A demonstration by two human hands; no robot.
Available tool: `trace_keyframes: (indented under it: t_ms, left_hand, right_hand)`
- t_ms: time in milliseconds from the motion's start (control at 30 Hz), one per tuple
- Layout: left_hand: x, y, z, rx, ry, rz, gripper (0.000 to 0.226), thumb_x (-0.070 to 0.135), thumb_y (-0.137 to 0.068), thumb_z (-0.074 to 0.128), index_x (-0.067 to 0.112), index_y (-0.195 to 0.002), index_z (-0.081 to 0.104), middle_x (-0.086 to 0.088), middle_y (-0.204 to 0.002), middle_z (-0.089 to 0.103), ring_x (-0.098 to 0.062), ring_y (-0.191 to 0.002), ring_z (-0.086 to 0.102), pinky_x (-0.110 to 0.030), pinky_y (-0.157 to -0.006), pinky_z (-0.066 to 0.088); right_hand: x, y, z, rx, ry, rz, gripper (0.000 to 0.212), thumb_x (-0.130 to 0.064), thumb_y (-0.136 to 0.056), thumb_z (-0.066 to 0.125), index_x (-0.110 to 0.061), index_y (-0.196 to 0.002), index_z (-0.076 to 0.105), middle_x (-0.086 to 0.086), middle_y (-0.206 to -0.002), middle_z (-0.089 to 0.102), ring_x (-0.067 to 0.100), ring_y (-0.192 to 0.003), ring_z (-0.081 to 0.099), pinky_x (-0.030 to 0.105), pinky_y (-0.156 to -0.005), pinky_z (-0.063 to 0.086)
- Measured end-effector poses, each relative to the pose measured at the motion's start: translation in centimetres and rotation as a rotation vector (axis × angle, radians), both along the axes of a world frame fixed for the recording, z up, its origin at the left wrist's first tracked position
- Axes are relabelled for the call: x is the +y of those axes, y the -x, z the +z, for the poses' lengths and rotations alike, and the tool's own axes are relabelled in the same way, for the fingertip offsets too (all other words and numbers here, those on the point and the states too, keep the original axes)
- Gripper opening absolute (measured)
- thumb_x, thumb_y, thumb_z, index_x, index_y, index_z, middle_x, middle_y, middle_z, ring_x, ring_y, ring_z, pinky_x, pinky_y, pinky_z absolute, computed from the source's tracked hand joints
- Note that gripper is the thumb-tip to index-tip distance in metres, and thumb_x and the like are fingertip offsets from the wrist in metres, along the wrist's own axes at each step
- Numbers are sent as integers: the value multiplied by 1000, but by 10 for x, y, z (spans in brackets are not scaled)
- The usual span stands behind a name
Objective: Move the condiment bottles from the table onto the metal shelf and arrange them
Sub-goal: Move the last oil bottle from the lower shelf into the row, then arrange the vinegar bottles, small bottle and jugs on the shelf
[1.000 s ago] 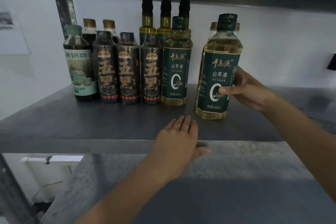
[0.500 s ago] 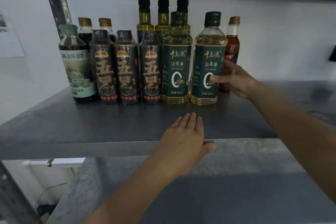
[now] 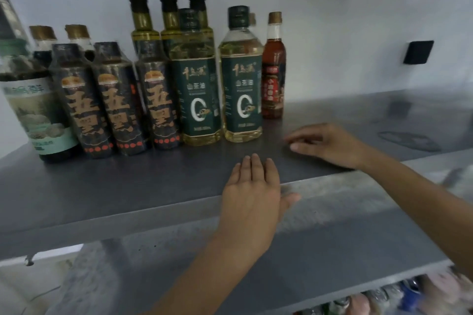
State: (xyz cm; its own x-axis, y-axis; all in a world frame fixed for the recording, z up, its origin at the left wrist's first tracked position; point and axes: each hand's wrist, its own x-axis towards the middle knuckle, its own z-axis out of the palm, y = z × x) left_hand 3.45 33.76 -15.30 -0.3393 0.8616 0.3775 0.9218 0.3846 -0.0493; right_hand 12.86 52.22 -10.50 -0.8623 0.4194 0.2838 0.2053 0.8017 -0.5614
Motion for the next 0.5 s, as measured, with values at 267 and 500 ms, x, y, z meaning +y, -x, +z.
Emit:
trace_keyframes:
  t_ms: [267, 500]
  left_hand:
    - [115, -107, -4, 48, 33, -51, 77, 60, -75, 23, 7, -102, 73, -20, -102, 71, -33, -92, 69, -41, -79, 56]
    - [225, -227, 18, 33, -170, -213, 75, 63, -88, 21, 11, -136, 48, -12, -140, 50, -27, -124, 52, -36, -97, 44]
  right_hand:
    - [69, -155, -16, -78, -256, -86, 58, -62, -83, 44, -27, -127, 59, -18, -133, 54, -3, -120, 48, 19, -104, 37]
    - [176, -325, -27, -120, -341, -375, 71, -70, -78, 32, -30, -134, 50, -7, -138, 51, 15, -125, 48, 30, -102, 38]
